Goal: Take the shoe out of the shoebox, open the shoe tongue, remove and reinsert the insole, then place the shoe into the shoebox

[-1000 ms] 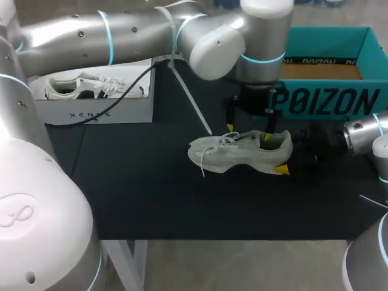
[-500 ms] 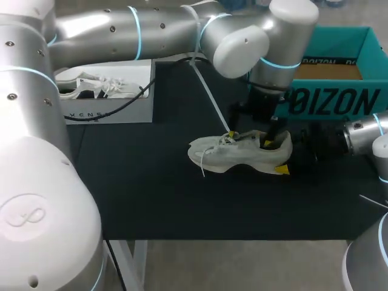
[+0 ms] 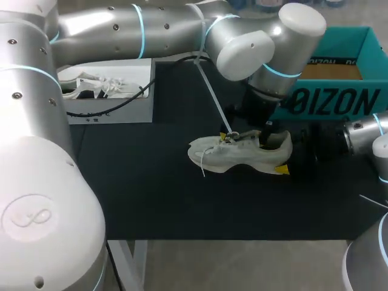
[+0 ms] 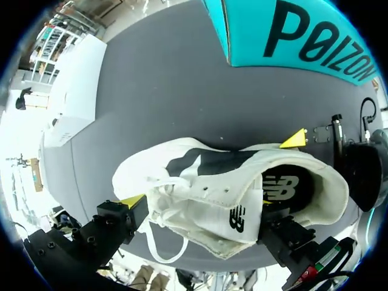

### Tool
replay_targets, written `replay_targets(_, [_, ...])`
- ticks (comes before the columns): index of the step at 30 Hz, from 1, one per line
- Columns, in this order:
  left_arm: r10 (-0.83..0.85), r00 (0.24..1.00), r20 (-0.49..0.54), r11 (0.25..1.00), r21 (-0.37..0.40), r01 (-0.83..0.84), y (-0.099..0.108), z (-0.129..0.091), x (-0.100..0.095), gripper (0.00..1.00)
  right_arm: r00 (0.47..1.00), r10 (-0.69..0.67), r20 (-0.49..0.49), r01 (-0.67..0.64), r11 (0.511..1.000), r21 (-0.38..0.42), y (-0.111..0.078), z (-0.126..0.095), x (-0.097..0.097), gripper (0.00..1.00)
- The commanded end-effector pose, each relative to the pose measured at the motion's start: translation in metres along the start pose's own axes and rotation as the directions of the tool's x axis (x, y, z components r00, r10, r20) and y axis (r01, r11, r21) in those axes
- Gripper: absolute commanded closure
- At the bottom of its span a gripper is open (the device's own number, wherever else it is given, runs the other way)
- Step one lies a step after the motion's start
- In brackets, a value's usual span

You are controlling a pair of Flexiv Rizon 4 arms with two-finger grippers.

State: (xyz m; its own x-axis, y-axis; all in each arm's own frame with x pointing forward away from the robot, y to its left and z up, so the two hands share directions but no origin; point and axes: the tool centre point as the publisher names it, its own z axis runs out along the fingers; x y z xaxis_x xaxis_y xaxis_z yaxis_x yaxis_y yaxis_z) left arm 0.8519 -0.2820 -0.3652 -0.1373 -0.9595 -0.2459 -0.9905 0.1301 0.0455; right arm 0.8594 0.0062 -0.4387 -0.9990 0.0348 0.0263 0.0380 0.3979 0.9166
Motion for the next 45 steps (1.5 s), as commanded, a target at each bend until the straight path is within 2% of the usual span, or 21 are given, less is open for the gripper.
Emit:
replay_targets(1, [-0.001, 1.0, -0.001, 1.0, 0.003, 0.001, 0.0, 0.002, -0.002, 0.2, 1.0, 0.001, 0.0, -0.001, 1.0, 0.001, -0.007, 0.008, 0.0, 1.0])
replay_targets(2, [-0.003, 1.0, -0.001, 1.0, 0.004, 0.003, 0.0, 0.003, -0.003, 0.64, 1.0, 0.001, 0.0, -0.001, 1.0, 0.001, -0.007, 0.008, 0.0, 1.0])
replay_targets(3, [-0.004, 1.0, -0.001, 1.0, 0.007, 0.004, 0.0, 0.002, -0.004, 1.0, 1.0, 0.001, 0.0, -0.001, 1.0, 0.001, -0.007, 0.008, 0.0, 1.0])
replay_targets(13, [-0.005, 1.0, -0.007, 0.999, 0.04, 0.005, 0.001, -0.01, -0.011, 1.0, 1.0, 0.001, 0.0, -0.001, 1.0, 0.001, -0.007, 0.008, 0.0, 1.0])
replay_targets(21, [-0.047, 0.999, -0.022, 0.997, 0.059, 0.048, 0.008, -0.011, -0.043, 1.0, 1.0, 0.001, 0.0, -0.001, 1.0, 0.001, -0.007, 0.008, 0.0, 1.0])
replay_targets(27, [-0.087, 0.995, -0.038, 0.994, 0.056, 0.089, 0.014, -0.004, -0.068, 0.92, 1.0, 0.001, 0.0, -0.001, 1.0, 0.001, -0.007, 0.008, 0.0, 1.0])
replay_targets(31, [-0.097, 0.994, -0.049, 0.994, 0.046, 0.099, 0.015, 0.001, -0.07, 0.88, 1.0, 0.001, 0.0, -0.001, 1.0, 0.001, -0.007, 0.008, 0.0, 1.0])
replay_targets(32, [-0.094, 0.994, -0.056, 0.994, 0.044, 0.096, 0.014, 0.001, -0.069, 0.71, 1.0, 0.001, 0.0, -0.001, 1.0, 0.001, -0.007, 0.008, 0.0, 1.0])
replay_targets(33, [-0.091, 0.994, -0.061, 0.995, 0.045, 0.094, 0.014, 0.001, -0.066, 0.48, 1.0, 0.001, 0.0, -0.001, 1.0, 0.001, -0.007, 0.008, 0.0, 1.0])
replay_targets(34, [-0.081, 0.994, -0.068, 0.995, 0.049, 0.085, 0.014, -0.001, -0.063, 0.19, 1.0, 0.001, 0.0, -0.001, 1.0, 0.001, -0.007, 0.008, 0.0, 1.0])
replay_targets(36, [-0.073, 0.994, -0.085, 0.995, 0.054, 0.078, 0.014, -0.005, -0.057, 0.0, 1.0, 0.001, 0.0, -0.001, 1.0, 0.001, -0.007, 0.008, 0.0, 1.0])
replay_targets(45, [-0.051, 0.979, -0.197, 0.995, 0.079, 0.067, 0.011, -0.021, -0.041, 0.0, 1.0, 0.001, 0.0, -0.001, 1.0, 0.001, -0.007, 0.008, 0.0, 1.0])
